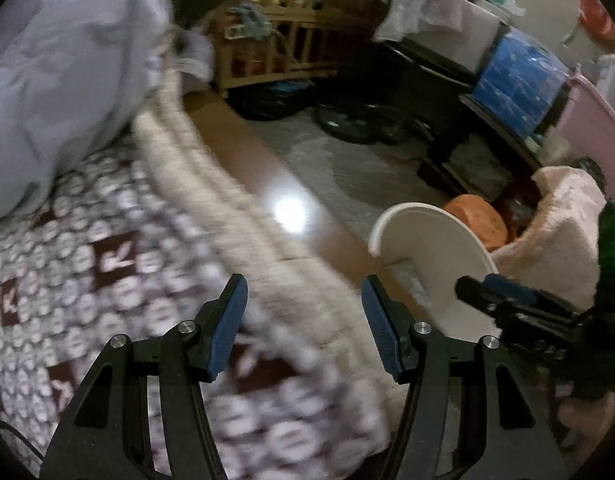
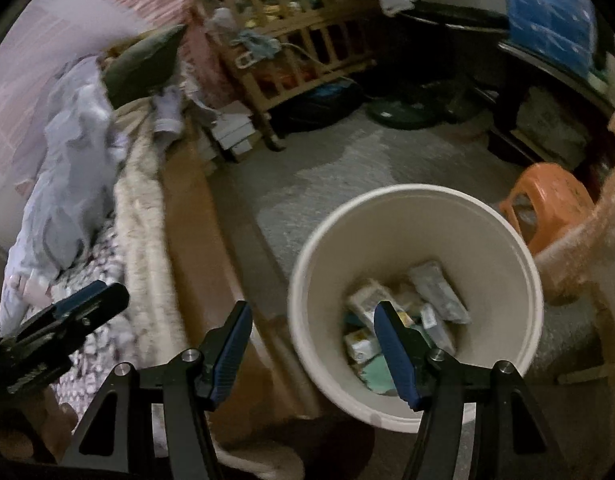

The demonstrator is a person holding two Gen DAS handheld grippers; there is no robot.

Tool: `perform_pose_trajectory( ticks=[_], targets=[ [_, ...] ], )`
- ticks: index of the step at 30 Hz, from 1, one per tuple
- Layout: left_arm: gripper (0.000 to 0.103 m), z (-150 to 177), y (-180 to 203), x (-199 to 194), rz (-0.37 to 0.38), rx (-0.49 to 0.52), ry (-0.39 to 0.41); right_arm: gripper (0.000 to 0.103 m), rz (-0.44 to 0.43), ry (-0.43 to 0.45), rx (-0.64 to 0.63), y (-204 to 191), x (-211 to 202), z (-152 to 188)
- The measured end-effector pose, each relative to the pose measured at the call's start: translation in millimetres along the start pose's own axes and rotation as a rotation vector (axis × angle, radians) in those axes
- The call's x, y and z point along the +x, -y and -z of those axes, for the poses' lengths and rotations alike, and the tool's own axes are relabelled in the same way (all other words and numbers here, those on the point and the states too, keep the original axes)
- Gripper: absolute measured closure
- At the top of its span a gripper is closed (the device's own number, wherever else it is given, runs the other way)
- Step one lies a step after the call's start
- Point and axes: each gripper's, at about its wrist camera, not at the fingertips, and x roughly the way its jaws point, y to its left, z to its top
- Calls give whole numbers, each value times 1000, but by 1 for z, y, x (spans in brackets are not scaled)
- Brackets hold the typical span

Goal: Collect trash
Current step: 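Return both tools to the tissues on the bed, then grasp the clear plastic wrapper with the left gripper while the right grasps the white tissue bundle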

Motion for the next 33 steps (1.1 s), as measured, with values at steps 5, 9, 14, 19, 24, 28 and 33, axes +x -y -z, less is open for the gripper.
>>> perform_pose_trajectory(
  ticks=[5,9,14,19,24,28,33],
  targets=[
    [45,12,-48,-16,-66,-58,16,42,-55,3,-83,-48,2,-1],
    [45,21,-95,-32,-132,-113,30,42,-116,-19,-157,-95,14,1],
    [45,39,-165,-56,-233,-186,42,42,-186,-71,-249,-153,36,11],
    [45,57,-244,-74,-335,-277,33,42,-247,-118,-344,-214,59,23],
    [45,63,-319,-85,-399,-375,33,42,-301,-171,-421,-268,79,34],
    [45,58,-375,-83,-399,-453,37,42,-328,-188,-474,-308,91,43],
    [45,44,-423,-60,-352,-515,42,42,-351,-211,-529,-349,111,50]
  ],
)
